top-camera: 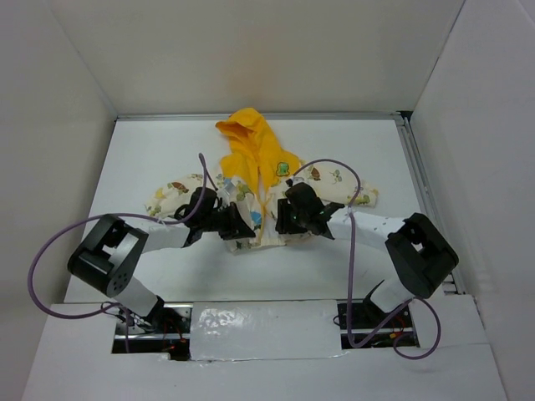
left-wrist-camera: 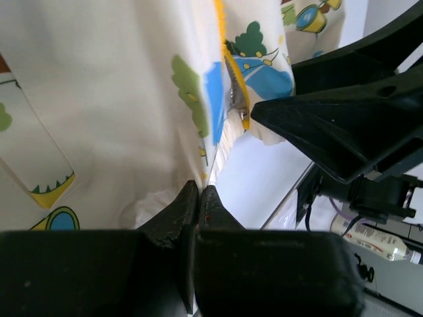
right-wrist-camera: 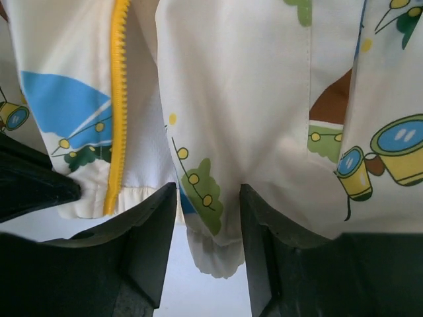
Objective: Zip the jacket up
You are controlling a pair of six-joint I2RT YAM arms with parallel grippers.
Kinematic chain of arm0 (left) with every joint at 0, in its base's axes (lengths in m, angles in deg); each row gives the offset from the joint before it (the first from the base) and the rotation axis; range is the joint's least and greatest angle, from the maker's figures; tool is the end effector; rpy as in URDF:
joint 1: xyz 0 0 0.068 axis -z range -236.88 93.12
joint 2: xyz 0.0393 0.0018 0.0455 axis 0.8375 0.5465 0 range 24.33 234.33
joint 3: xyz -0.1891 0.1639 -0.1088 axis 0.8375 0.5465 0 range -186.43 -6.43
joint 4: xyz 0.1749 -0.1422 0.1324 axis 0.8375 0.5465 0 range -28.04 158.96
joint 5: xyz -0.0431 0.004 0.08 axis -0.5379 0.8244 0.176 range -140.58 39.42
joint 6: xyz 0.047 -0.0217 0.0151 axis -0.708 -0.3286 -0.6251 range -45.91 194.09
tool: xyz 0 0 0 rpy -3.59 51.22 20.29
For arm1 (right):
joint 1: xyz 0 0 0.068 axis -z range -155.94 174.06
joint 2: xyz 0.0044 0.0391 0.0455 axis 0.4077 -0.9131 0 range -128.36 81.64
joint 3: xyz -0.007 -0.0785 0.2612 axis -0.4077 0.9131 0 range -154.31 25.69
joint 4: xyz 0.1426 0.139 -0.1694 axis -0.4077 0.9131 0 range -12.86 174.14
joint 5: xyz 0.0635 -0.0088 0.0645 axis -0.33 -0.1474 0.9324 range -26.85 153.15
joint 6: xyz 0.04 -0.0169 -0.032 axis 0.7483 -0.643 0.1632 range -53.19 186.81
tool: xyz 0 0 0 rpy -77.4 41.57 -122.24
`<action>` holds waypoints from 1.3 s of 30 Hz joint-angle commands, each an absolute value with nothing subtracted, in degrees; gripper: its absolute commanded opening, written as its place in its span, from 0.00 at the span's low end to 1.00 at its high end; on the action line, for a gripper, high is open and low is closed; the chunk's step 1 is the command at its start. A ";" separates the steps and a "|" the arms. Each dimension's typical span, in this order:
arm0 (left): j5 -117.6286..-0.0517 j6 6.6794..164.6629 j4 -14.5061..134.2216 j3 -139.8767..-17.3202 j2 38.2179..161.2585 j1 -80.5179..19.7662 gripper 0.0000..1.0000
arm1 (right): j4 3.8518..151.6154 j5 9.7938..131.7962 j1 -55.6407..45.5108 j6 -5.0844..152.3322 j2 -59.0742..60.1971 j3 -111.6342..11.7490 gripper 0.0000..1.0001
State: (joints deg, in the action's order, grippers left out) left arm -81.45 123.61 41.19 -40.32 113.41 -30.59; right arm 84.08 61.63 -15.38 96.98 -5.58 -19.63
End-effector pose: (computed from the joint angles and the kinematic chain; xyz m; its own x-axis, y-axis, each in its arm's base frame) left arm 0.2529 -0.1453 0.1516 -0.9067 -0.2804 -0.3149 0.1077 0.5682 -0.8158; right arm 0.2336 0.1908 0.1757 -0.8151 -0.0200 -0.5790 -0.2451 0.9174 0.3134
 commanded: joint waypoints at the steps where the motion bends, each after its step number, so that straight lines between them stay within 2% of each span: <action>1: -82.93 122.69 38.58 -40.18 114.07 -29.19 0.00 | 88.81 58.87 -16.89 98.44 -3.88 -20.53 0.51; 2: -82.84 122.69 38.76 -40.35 114.07 -29.02 0.00 | 89.96 58.33 -17.24 98.36 -3.96 -21.06 0.54; 3: -82.31 122.52 39.28 -40.53 113.89 -28.93 0.00 | 92.23 57.97 -17.68 98.28 -3.88 -21.33 0.72; 7: -81.08 121.99 41.13 -41.32 113.19 -28.49 0.00 | 96.64 55.16 -18.83 99.68 -4.14 -22.91 0.74; 11: -81.08 121.82 41.22 -41.24 112.40 -28.14 0.00 | 99.38 52.00 -19.97 100.56 -5.89 -23.97 0.66; 15: -80.55 121.90 41.66 -41.50 112.22 -27.61 0.00 | 99.37 52.33 -19.97 101.00 -8.17 -25.45 0.43; 17: -80.72 121.82 41.66 -41.76 111.96 -27.61 0.00 | 99.20 53.13 -19.88 100.82 -8.79 -25.11 0.41; 18: -80.90 121.82 41.66 -41.67 111.79 -27.61 0.00 | 98.85 53.31 -19.80 100.65 -9.06 -24.76 0.35; 19: -81.08 121.82 41.31 -41.59 111.52 -27.52 0.00 | 97.98 52.53 -19.80 101.17 -9.15 -24.41 0.21; 22: -81.43 121.64 41.13 -41.76 110.47 -27.52 0.00 | 94.47 54.18 -18.31 102.05 -7.67 -22.74 0.00; 30: -82.92 120.58 41.66 -42.64 103.62 -27.52 0.00 | 77.51 74.47 -10.49 100.03 4.19 -13.25 0.00; 34: -82.92 122.07 41.22 -42.47 97.92 -27.52 0.00 | 59.68 88.42 -5.92 105.46 12.11 -6.76 0.00; 39: -83.89 125.15 38.85 -43.52 94.12 -27.61 0.00 | 43.85 94.53 -4.15 111.54 17.21 -2.87 0.00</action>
